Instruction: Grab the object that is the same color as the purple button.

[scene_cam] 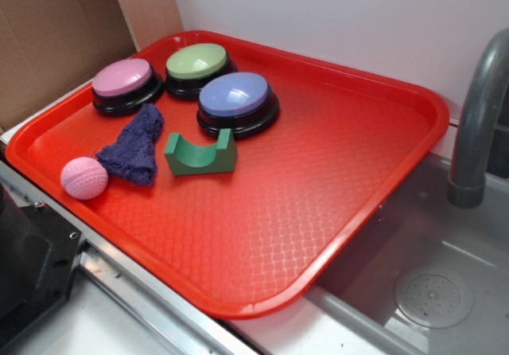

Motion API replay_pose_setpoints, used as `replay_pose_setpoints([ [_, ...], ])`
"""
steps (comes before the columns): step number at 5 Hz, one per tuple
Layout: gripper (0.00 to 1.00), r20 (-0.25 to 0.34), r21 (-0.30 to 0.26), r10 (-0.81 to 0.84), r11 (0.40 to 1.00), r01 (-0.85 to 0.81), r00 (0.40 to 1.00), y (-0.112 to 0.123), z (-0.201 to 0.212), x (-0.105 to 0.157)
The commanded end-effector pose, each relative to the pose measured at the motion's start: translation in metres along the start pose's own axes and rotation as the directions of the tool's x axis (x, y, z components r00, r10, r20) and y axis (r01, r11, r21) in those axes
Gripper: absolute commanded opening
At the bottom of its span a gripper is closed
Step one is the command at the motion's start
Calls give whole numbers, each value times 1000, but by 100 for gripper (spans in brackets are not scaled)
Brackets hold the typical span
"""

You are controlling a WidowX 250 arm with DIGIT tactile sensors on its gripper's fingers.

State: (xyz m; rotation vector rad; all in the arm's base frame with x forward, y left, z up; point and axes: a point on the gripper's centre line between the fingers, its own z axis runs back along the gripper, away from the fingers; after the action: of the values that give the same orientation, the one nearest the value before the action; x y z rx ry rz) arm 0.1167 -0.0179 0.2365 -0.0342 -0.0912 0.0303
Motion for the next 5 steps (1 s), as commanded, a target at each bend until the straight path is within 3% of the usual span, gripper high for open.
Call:
replay_pose_setpoints([
  [1, 100, 0, 0, 0, 1000, 0, 1000, 0, 0, 0],
  [2, 100, 17, -15, 203, 979, -203, 979, 19, -20, 13],
  [3, 100, 44, 13, 341, 940, -342, 939, 32, -47, 28],
  [4, 100, 52, -11, 484, 875, -485, 873, 56, -76, 36],
  [5, 100, 28, 6, 569, 822, -570, 822, 74, -102, 43],
])
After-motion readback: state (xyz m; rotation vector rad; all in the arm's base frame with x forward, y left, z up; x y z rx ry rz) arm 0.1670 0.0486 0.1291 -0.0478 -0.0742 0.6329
